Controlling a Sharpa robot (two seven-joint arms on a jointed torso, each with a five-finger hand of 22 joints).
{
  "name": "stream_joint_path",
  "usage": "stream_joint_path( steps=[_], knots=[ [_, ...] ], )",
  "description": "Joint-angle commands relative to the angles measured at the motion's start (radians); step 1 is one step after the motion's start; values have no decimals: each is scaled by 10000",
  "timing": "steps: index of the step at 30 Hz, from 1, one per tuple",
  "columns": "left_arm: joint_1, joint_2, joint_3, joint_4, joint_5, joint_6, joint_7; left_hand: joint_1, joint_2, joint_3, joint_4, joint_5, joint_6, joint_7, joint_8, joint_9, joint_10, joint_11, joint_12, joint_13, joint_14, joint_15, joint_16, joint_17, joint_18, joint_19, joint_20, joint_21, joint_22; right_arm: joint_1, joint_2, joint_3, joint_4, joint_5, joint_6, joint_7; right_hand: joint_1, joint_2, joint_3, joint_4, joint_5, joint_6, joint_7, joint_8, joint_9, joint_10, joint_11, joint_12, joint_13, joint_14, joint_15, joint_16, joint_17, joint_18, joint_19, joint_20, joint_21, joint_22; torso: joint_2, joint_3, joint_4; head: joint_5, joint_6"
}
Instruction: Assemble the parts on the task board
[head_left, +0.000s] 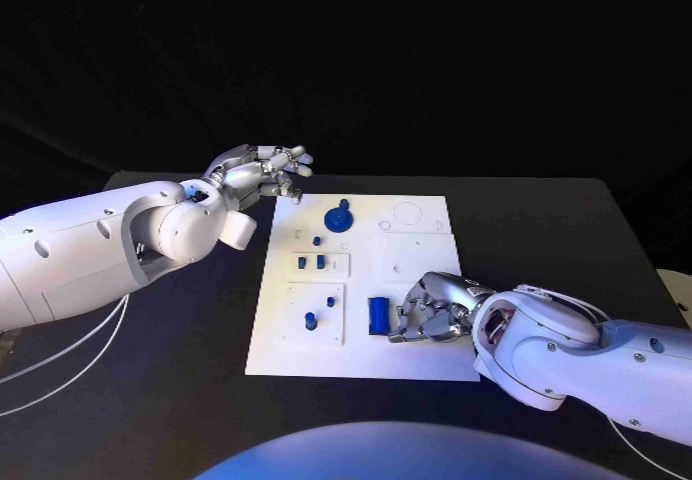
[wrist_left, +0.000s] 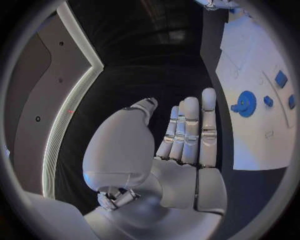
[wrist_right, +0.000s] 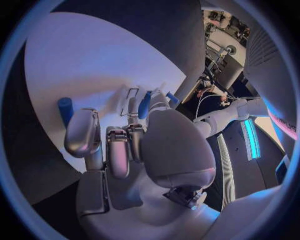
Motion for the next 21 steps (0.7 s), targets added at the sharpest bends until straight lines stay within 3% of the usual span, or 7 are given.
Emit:
stream_joint_path(
  steps=[1,6,11,17,21],
  knots=[
    [5,10,6,25,20,116,48,-20,100,-32,48,-33,-64,13,36,15,-87,0,65,0,-67,10,56,-17,94,58,32,-66,-12,-8,-86,-2,94,-147,-45,108,1,-13,-70,-4,-5,65,-6,-44,12,249,-25,55,1321,1045,-21,41,2563,14,56,-27,-33,1427,0,-2,-6,12,2],
    [5,11,6,21,20,107,75,-20,100,-32,48,-33,-64,13,36,15,-87,0,65,0,-67,10,56,-17,94,58,32,-66,-12,68,-418,6,279,-44,-620,281,-45,73,-169,-15,394,-99,34,-143,27,263,1,75,1344,1040,-5,33,2540,21,54,-20,-98,1423,-1,-4,-14,3,3],
    [5,10,5,27,20,85,133,-10,100,-36,43,-36,-67,13,41,16,-96,1,67,0,-70,11,58,-20,94,59,33,-71,-12,346,-1026,13,334,22,-1198,457,212,144,-181,-37,727,-203,56,-167,105,214,24,-2,1284,1037,16,28,2527,27,49,0,-147,1419,-5,-15,-13,-102,10],
    [5,1,4,71,20,69,178,-10,100,-36,43,-36,-67,13,41,16,-96,1,67,0,-70,11,58,-20,94,59,33,-71,-12,559,-1830,11,112,-264,-1371,448,394,141,-210,-42,850,-268,72,-213,114,194,33,-38,1257,1034,23,23,2512,27,49,7,-158,1422,1,-25,-16,-295,38],
    [5,-13,4,77,20,69,190,2,98,-39,36,-37,-69,12,47,17,-100,0,73,0,-73,11,59,-23,94,60,33,-76,-12,551,-2198,3,3,-567,-1361,370,385,116,-246,-23,834,-284,88,-232,108,184,45,-54,1244,1031,29,18,2498,26,49,11,-156,1423,-8,8,-58,-291,36]
  ],
)
